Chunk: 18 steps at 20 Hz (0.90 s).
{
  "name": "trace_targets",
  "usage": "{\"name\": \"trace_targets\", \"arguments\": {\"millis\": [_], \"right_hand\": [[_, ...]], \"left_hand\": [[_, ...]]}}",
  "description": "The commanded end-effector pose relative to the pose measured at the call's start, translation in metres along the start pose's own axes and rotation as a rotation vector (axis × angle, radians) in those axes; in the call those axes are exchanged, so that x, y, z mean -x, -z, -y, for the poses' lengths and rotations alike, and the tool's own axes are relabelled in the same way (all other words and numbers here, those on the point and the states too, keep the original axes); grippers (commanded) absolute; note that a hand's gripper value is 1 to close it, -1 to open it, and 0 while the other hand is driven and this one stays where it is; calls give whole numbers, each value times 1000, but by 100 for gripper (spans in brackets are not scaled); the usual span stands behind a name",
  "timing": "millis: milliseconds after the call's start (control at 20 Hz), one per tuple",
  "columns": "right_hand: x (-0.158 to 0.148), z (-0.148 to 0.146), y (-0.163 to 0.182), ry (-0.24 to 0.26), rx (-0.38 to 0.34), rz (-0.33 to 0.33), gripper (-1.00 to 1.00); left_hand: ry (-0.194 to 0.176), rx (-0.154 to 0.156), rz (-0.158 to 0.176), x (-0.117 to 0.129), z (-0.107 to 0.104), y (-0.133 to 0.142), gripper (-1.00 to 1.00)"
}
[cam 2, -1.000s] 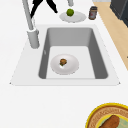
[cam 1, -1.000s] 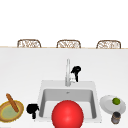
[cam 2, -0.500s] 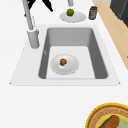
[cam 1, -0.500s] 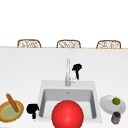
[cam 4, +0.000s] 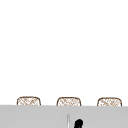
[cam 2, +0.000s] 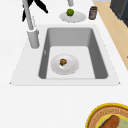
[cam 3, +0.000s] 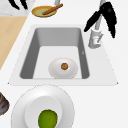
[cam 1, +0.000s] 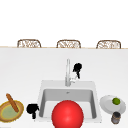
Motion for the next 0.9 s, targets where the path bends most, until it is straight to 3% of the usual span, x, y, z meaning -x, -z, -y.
{"name": "trace_targets", "arguments": {"millis": [0, 300, 600, 850], "right_hand": [[6, -13, 12, -38, -28, 2, -100], [6, -29, 15, -35, 0, 17, -100], [-4, -39, 32, -45, -34, -34, -100], [2, -45, 45, -71, -21, -47, -100]], "left_hand": [[0, 0, 0, 0, 0, 0, 0], [0, 0, 0, 0, 0, 0, 0], [0, 0, 0, 0, 0, 0, 0], [0, 0, 0, 0, 0, 0, 0]]}}
